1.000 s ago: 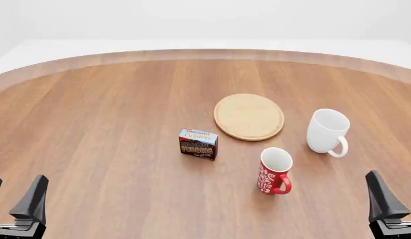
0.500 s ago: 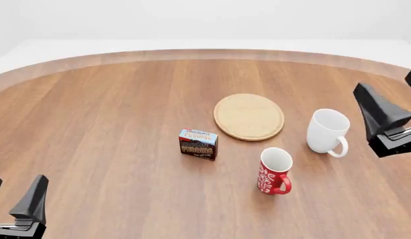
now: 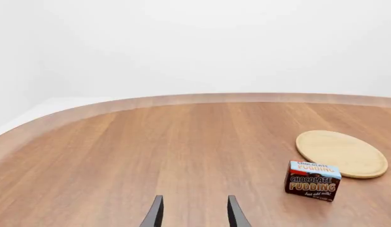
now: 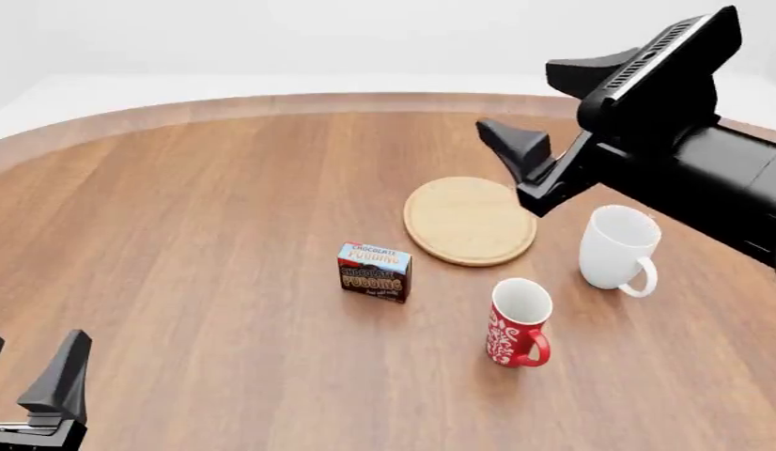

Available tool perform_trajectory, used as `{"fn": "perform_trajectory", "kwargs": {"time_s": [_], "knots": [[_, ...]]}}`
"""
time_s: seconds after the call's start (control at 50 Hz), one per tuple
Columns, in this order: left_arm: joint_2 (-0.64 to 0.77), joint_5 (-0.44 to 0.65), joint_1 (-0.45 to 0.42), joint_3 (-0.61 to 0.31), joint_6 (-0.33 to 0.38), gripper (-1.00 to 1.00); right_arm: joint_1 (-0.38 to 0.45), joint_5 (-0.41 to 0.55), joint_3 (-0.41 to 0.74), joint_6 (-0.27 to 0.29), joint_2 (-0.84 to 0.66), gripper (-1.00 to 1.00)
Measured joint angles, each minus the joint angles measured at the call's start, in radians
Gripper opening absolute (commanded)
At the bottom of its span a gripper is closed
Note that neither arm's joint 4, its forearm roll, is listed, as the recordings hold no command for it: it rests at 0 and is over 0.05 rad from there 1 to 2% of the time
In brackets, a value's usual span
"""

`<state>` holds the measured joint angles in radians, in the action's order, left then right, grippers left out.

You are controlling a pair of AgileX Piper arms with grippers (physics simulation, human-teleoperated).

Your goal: Put the chocolate pudding to the left of the plate.

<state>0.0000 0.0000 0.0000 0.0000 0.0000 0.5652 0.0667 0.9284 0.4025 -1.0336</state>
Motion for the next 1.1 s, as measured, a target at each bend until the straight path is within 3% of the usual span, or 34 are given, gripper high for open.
{"fn": "perform_trajectory", "kwargs": {"time_s": [0.16, 0.34, 0.72, 1.1], "knots": [[0.0, 0.0, 0.0, 0.0, 0.0, 1.0, 0.063, 0.039, 0.065, 0.053, -0.101, 1.0], [0.0, 0.0, 0.0, 0.0, 0.0, 1.0, 0.123, 0.072, 0.093, 0.067, -0.187, 1.0], [0.0, 0.0, 0.0, 0.0, 0.0, 1.0, 0.174, 0.06, 0.092, 0.05, -0.309, 1.0], [0.0, 0.0, 0.0, 0.0, 0.0, 1.0, 0.168, -0.013, 0.033, 0.014, -0.385, 1.0]]}}
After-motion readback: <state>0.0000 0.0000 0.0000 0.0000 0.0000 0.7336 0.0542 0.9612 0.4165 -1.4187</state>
